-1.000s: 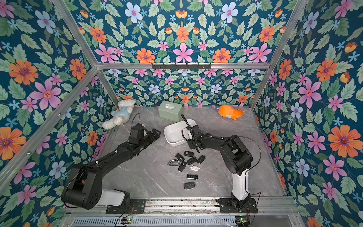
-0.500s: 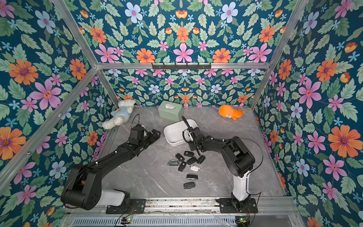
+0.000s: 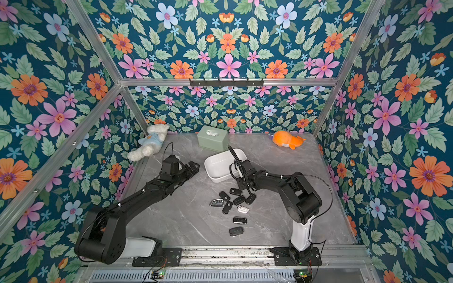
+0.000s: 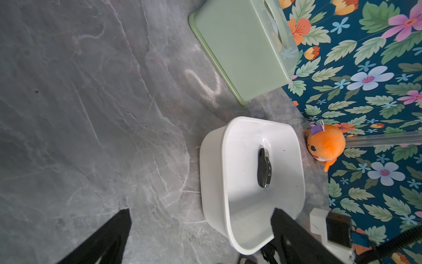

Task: Place the car key into the storage box
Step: Pick up the car key from the center of the board, then place the car key in the storage box.

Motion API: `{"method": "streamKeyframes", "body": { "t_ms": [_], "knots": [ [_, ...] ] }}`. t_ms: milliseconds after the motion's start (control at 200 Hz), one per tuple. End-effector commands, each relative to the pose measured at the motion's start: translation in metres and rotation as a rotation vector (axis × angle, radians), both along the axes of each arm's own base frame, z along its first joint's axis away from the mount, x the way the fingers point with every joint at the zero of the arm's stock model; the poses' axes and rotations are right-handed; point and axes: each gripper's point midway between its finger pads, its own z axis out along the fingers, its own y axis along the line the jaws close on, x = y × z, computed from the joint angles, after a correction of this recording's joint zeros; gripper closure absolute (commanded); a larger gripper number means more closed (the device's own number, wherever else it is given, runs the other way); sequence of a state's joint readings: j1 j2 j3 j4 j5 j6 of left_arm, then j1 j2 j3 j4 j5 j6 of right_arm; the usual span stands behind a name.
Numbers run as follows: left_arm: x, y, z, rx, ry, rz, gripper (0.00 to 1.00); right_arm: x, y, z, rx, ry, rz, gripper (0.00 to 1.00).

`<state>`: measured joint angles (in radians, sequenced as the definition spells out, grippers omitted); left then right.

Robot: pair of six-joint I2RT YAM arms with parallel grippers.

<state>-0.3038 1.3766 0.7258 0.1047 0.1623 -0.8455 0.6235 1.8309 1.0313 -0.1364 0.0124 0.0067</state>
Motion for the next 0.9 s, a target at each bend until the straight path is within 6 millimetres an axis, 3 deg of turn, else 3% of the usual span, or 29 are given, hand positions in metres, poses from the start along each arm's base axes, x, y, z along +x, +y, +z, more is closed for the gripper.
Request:
{"method": "streamKeyframes", "body": {
  "t_ms": [0,170,195,425,725,860,895],
  "knots": [
    [0.006,0.000,0.005,-0.004,-0.028,0.005,0.01,-0.004,-0.002,0.014,0.069,0.016,-0.025,0.68],
    [0.010,-0.001,0.006,-0.016,-0.037,0.000,0.01,-0.002,-0.018,0.039,0.168,-0.010,-0.089,0.69],
    [0.011,-0.002,0.006,-0.018,-0.038,-0.001,0.01,-0.001,-0.020,0.055,0.197,-0.040,-0.097,0.69],
    [0.013,-0.002,0.001,-0.040,-0.039,-0.008,0.01,0.009,-0.031,0.100,0.278,-0.132,-0.162,0.69],
    [0.007,0.005,-0.007,-0.054,-0.032,-0.018,0.01,0.042,-0.012,0.144,0.366,-0.217,-0.174,0.68],
    [-0.001,0.004,-0.013,-0.065,-0.023,-0.035,0.01,0.065,0.003,0.153,0.386,-0.220,-0.169,0.68],
    [-0.003,0.004,-0.015,-0.066,-0.020,-0.039,0.01,0.072,0.008,0.140,0.377,-0.192,-0.172,0.68]
  ]
}}
